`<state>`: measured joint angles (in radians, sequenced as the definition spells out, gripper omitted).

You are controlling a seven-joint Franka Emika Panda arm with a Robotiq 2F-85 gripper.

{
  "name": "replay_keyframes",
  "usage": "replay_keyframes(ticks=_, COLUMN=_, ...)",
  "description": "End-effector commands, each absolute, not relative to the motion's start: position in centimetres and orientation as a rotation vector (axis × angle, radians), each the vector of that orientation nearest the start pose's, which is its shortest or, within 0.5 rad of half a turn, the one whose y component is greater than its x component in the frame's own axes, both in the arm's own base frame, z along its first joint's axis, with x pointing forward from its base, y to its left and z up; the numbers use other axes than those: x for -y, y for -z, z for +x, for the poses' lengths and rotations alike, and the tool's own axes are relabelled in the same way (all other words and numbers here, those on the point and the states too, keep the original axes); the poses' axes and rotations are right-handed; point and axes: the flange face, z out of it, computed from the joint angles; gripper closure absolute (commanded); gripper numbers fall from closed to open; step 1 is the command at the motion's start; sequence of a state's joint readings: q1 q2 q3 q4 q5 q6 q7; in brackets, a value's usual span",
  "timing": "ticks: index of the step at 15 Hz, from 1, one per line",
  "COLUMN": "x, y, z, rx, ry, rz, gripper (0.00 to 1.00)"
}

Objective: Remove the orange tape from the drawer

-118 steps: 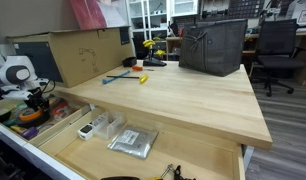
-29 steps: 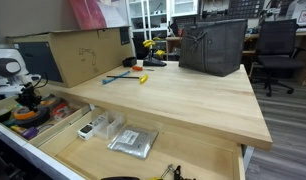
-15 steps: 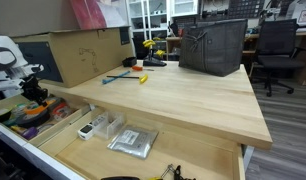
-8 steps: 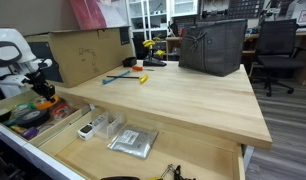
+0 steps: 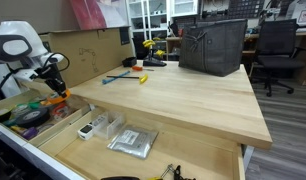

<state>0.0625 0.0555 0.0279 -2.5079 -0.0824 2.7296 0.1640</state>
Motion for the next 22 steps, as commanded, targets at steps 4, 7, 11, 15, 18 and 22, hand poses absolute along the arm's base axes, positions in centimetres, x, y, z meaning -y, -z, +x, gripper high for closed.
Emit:
replay_keyframes(ticks=4, x=-2.6, y=-30.0, z=50.5, rx=-0.174, ry=0.266, rz=-3.108, gripper=0.96)
replay_keyframes(ticks=7, x=-1.6, y=-30.3, z=52.1, rx=-0.245, ry=0.243, rz=-3.080, gripper=0.96)
replay_keyframes(ticks=11, x=-0.3, y=-31.0, z=54.9, rx=-0.375, ry=0.201, rz=-3.047, gripper=0.96)
replay_keyframes(ticks=15, x=0.5, y=-31.0, z=58.1, rx=-0.469, ry=0.158, rz=-3.036, gripper=0.96)
replay_keyframes(ticks=18, x=0.5, y=-30.4, z=60.0, rx=-0.526, ry=0.129, rz=-3.031, gripper=0.96)
replay_keyframes(ticks=22, x=0.3, y=-28.7, z=62.4, rx=-0.590, ry=0.067, rz=-3.021, gripper=0.96)
